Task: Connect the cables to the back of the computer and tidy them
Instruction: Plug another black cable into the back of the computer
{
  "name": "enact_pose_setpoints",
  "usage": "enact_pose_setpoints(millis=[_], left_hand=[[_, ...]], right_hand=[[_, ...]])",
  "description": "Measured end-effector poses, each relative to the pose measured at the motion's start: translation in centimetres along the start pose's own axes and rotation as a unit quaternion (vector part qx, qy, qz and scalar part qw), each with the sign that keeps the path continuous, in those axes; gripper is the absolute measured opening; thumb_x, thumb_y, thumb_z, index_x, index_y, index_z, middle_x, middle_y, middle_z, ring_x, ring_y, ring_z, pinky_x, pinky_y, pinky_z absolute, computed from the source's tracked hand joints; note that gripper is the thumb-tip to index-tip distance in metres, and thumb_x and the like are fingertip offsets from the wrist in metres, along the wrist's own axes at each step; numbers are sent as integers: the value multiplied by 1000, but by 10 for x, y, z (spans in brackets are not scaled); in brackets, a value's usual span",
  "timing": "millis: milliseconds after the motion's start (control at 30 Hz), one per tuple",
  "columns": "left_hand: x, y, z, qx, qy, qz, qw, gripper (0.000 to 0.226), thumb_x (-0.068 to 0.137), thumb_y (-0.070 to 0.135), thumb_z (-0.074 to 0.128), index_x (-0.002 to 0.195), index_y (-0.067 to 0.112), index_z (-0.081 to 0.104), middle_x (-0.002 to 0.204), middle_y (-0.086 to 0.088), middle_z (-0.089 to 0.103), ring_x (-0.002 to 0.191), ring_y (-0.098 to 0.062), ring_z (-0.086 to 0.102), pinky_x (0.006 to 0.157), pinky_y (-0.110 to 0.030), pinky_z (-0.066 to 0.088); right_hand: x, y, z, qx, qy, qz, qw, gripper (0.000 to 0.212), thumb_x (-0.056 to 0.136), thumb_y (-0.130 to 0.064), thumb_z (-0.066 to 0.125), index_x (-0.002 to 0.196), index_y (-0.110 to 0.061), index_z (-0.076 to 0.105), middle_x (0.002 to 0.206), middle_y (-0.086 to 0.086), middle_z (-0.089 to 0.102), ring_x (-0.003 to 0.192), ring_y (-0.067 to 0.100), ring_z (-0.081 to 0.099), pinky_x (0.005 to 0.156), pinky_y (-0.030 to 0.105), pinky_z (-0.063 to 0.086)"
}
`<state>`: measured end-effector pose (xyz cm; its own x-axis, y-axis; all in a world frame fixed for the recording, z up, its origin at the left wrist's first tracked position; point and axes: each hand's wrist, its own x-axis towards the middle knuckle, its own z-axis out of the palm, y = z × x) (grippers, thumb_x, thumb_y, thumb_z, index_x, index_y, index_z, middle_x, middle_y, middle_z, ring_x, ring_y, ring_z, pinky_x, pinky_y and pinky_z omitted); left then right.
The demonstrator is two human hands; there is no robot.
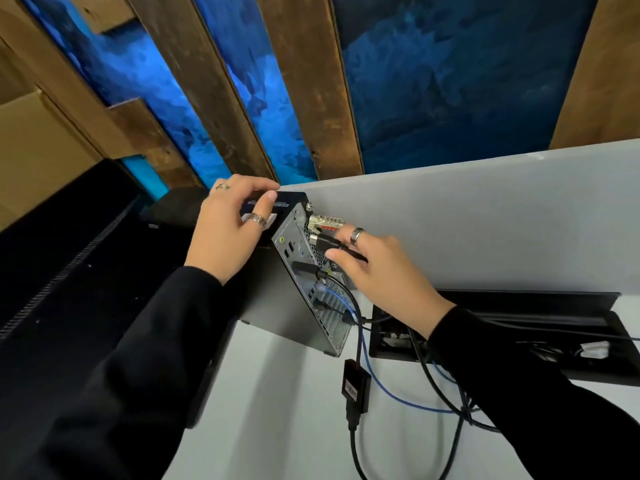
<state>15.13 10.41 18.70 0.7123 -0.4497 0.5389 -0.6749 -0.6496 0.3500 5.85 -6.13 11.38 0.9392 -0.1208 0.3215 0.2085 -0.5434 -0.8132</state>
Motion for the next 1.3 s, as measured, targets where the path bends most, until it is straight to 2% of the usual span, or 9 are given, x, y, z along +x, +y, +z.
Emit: enact_pose_setpoints(millis=[67, 100, 267, 333, 633, 800, 900, 1133, 1300], left_hand=[[9, -7, 6, 5, -32, 6, 999, 20, 93, 19, 52, 107, 14, 65, 98, 4, 58, 99, -15, 51, 76, 3, 31], [11, -9, 8, 5, -45, 11, 999, 21, 94, 20, 51, 108, 14, 65, 100, 4, 59, 101, -16, 52, 78, 3, 31], [16, -18, 17, -13, -83, 19, 996, 34, 94, 33, 40, 113, 18, 64, 113, 3, 64, 109, -15, 55, 97, -31, 41], [17, -19, 19, -1, -89, 13, 996, 39, 93, 38, 35, 116, 23, 62, 118, 4, 64, 112, -15, 54, 97, -34, 41], [14, -22, 26, 41, -63, -8, 997, 38, 91, 40, 32, 117, 33, 60, 120, 12, 62, 114, -9, 50, 85, -19, 30], [14, -22, 27, 46, -53, -5, 998, 38, 91, 39, 32, 116, 33, 60, 118, 12, 63, 115, -9, 50, 85, -20, 30], [15, -23, 27, 53, -53, -7, 997, 38, 91, 40, 32, 116, 34, 60, 119, 12, 63, 115, -10, 50, 84, -20, 30], [15, -23, 28, 54, -49, -6, 997, 38, 91, 40, 31, 115, 34, 60, 118, 12, 63, 115, -11, 51, 85, -22, 31], [15, -23, 29, 57, -43, -7, 997, 38, 91, 39, 31, 115, 34, 60, 117, 13, 63, 114, -10, 51, 83, -20, 30]], right_hand=[[3, -1, 5, -34, 4, -6, 999, 21, 93, -33, 51, 109, -23, 60, 85, 3, 70, 72, 13, 64, 67, 30, 54], [3, -2, 7, -39, 8, -10, 999, 21, 93, -34, 50, 108, -22, 60, 83, 3, 70, 73, 16, 66, 67, 36, 55], [7, -4, 16, -72, 20, -36, 997, 23, 92, -38, 51, 104, -21, 61, 87, 5, 70, 81, 24, 67, 68, 41, 55], [7, -5, 19, -81, 17, -42, 996, 23, 92, -38, 51, 104, -21, 61, 90, 5, 70, 82, 25, 66, 68, 42, 55], [10, -11, 25, -111, 24, -42, 993, 25, 91, -38, 54, 106, -20, 64, 87, 3, 69, 81, 26, 64, 68, 38, 54], [8, -11, 26, -153, 28, -55, 986, 28, 93, -40, 49, 110, -22, 62, 89, 0, 68, 84, 23, 63, 63, 29, 44], [7, -11, 27, -169, 31, -58, 983, 29, 93, -40, 47, 109, -22, 62, 90, 0, 68, 84, 26, 63, 67, 31, 48], [7, -13, 28, -189, 39, -64, 979, 27, 93, -40, 47, 101, -20, 64, 82, 1, 66, 80, 29, 62, 61, 29, 40], [7, -15, 29, -190, 40, -60, 979, 26, 93, -39, 48, 101, -20, 64, 81, 1, 67, 79, 30, 62, 61, 30, 42]])
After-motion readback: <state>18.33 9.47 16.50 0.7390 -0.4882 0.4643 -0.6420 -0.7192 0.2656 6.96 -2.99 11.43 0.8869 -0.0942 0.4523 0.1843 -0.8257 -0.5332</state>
